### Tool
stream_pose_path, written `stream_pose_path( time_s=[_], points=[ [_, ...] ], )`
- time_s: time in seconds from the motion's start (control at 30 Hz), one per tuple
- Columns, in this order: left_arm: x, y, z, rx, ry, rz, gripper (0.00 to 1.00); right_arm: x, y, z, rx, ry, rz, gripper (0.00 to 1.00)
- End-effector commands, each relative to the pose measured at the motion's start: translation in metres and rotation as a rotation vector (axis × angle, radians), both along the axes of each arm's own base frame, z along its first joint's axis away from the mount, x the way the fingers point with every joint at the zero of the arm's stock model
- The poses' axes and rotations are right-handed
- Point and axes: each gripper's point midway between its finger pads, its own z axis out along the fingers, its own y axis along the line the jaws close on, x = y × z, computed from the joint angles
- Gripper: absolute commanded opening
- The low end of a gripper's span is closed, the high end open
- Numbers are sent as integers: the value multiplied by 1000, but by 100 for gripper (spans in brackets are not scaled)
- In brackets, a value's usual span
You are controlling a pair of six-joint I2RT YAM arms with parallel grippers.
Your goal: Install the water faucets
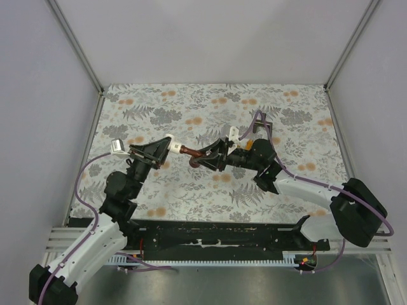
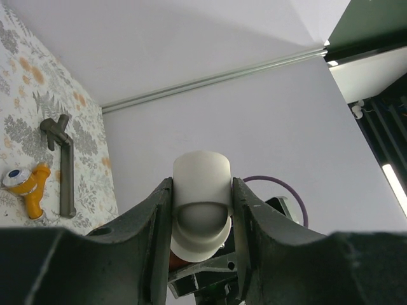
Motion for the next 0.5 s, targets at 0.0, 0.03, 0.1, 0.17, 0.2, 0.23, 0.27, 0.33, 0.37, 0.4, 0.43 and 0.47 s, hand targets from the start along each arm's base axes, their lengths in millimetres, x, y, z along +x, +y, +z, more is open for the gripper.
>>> stream_pose_path(
  time_s=[0.0,0.03,0.1,0.17,0.2,0.23,0.27,0.33,0.37,0.4,0.43,0.47],
  points=[
    [-16,5,45,-59,-179,-12,2,-6,6,48,156,79,39,21],
    [-20,5,48,-33,-229,-3,2,-6,8,49,159,136,44,13],
    [-27,5,56,44,-344,24,2,-7,9,51,177,276,49,0],
    [-41,0,67,155,-511,27,2,-4,8,54,213,419,40,0],
    [-52,-5,73,236,-626,26,2,-2,7,53,228,510,35,0],
    [-65,-12,76,310,-737,-1,2,0,6,52,245,591,29,0],
    [-76,-18,81,362,-837,-19,2,3,4,52,268,674,25,0],
    [-93,-30,84,468,-978,-69,2,4,2,52,295,805,48,0],
    [-96,-35,81,516,-1015,-95,2,4,2,52,299,839,65,0],
    [-99,-39,78,552,-1044,-127,2,2,2,55,307,882,95,0],
    [-103,-43,77,579,-1078,-153,2,-1,2,59,319,904,127,0],
    [-106,-46,76,595,-1100,-173,2,-2,1,63,335,917,150,0]
  ],
)
